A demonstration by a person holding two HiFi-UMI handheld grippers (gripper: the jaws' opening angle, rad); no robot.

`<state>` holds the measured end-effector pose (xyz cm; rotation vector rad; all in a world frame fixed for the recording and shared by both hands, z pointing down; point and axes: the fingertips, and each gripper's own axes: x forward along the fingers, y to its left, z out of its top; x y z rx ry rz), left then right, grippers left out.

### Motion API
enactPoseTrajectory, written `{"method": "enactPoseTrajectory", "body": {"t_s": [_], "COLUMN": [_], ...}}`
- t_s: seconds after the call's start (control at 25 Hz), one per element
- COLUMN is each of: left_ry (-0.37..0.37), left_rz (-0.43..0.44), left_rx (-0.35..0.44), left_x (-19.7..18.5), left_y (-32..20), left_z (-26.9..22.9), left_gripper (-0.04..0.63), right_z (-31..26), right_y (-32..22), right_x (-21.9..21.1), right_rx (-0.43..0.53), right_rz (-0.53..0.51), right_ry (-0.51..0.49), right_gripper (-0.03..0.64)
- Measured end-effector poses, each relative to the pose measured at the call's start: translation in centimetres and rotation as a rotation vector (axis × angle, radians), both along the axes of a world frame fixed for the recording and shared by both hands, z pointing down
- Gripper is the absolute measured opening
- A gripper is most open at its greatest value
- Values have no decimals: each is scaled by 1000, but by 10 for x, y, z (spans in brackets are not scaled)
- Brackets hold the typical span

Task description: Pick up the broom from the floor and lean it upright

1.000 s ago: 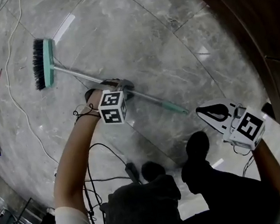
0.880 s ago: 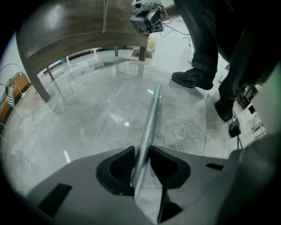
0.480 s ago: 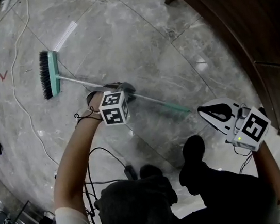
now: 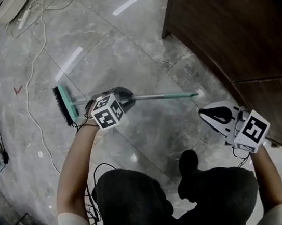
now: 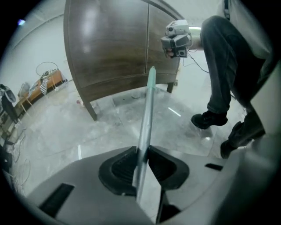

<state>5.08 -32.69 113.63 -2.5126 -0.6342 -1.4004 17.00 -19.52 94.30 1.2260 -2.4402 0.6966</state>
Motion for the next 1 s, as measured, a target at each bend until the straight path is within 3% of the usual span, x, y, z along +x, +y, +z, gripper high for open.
{"method": "enactPoseTrajectory", "body": {"t_s": [0.36, 1.0], "left_ry": [168, 388], "left_rz": [-98, -240], "left_rx": [-19, -239], "left_x": [41, 125], "left_y": [-21, 5], "left_z": [-95, -212], "left_gripper": [68, 69], "right_z": [-56, -129], "right_y": [-22, -38], "right_x": [25, 49], "right_rx": [104, 204], "right_rz": [47, 105], "right_ry": [63, 117], "right_gripper": [2, 2]}}
